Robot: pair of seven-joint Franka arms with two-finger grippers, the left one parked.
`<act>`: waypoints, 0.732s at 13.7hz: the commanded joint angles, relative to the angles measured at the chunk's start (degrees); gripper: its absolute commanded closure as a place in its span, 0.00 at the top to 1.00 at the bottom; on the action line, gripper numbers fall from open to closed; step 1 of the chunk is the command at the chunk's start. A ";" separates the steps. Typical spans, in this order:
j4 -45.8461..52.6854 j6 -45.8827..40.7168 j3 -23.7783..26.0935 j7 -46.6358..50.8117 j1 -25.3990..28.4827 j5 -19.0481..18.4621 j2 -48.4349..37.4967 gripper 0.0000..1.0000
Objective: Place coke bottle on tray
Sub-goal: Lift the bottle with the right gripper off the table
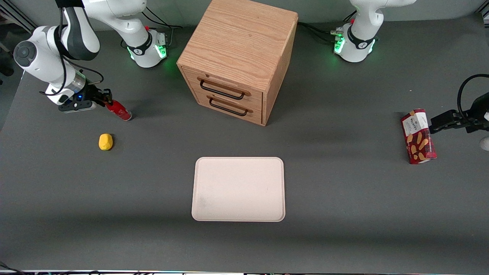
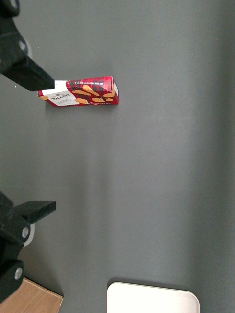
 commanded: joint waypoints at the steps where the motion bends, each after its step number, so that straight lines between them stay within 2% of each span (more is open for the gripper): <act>1: 4.62 -4.85 0.63 1.56 0.39 -1.44 -0.94 0.00; 10: 26.31 -25.41 2.74 1.29 0.56 -0.92 -0.51 0.00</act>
